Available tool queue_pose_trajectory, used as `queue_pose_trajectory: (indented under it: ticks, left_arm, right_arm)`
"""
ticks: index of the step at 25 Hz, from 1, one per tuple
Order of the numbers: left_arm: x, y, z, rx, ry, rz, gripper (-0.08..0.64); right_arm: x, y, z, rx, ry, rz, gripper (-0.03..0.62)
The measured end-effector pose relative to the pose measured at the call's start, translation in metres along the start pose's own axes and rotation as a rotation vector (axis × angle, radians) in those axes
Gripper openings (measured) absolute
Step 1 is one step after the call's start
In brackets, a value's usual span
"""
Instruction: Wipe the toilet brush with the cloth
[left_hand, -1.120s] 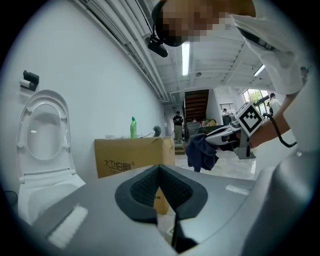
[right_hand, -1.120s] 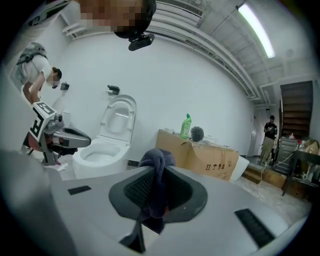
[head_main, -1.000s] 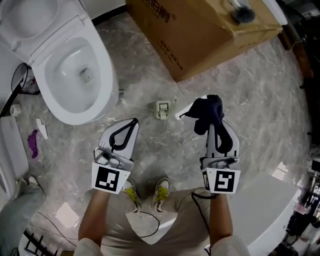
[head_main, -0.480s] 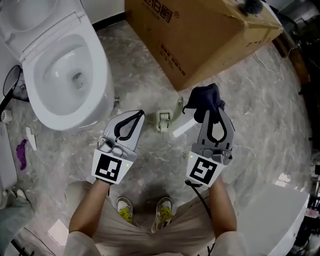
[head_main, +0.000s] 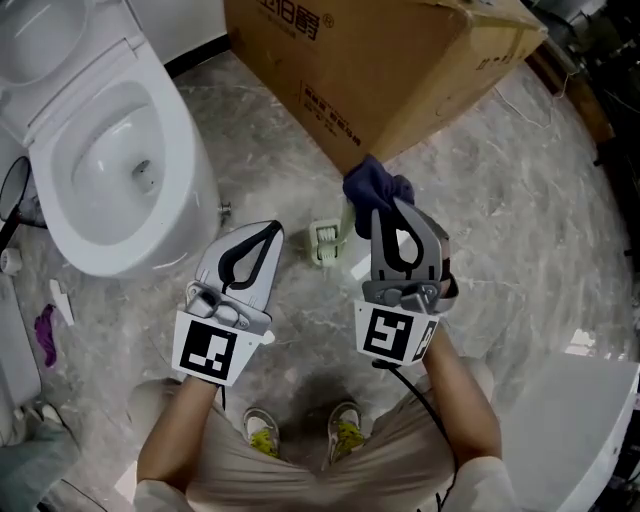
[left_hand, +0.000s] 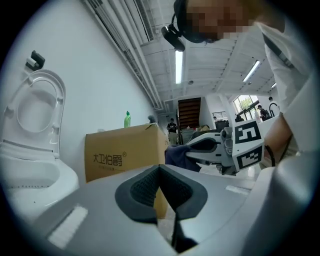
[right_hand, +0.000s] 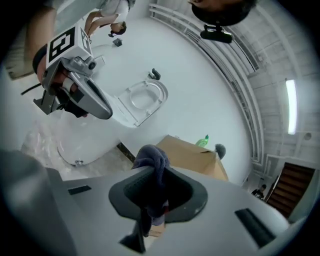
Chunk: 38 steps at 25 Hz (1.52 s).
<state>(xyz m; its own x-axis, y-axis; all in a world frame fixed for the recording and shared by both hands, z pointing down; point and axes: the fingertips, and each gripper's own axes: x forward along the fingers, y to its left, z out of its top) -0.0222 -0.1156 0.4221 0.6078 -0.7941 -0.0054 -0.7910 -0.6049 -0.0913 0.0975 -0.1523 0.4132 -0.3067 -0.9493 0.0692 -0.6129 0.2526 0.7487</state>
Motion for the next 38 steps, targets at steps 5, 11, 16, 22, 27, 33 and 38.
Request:
queue_pose_trajectory:
  ticks: [5, 11, 16, 22, 27, 33, 38]
  left_arm:
    - [0.004, 0.009, -0.016, -0.037, 0.003, -0.004, -0.002]
    - [0.015, 0.017, -0.048, -0.091, 0.064, -0.01, -0.002]
    - [0.019, 0.012, -0.061, -0.094, 0.088, -0.05, -0.002]
    - [0.019, 0.011, -0.068, -0.124, 0.106, -0.069, -0.002]
    - [0.019, 0.018, -0.073, -0.157, 0.109, -0.059, -0.002]
    - [0.019, 0.016, -0.078, -0.15, 0.12, -0.074, -0.002]
    - [0.016, 0.019, -0.085, -0.044, 0.132, -0.05, -0.002]
  right_arm:
    - [0.009, 0.032, -0.019, 0.008, 0.063, 0.131, 0.051]
    - [0.001, 0.035, -0.018, -0.11, 0.084, 0.079, 0.052]
    - [0.0, 0.024, -0.008, -0.261, 0.038, -0.009, 0.052]
    - [0.0, 0.068, -0.028, -0.511, 0.109, 0.137, 0.051]
    - [-0.004, 0.09, -0.05, -0.511, 0.172, 0.24, 0.051]
    - [-0.01, 0.105, -0.07, -0.482, 0.227, 0.323, 0.051]
    - [-0.016, 0.113, -0.081, -0.27, 0.294, 0.421, 0.051]
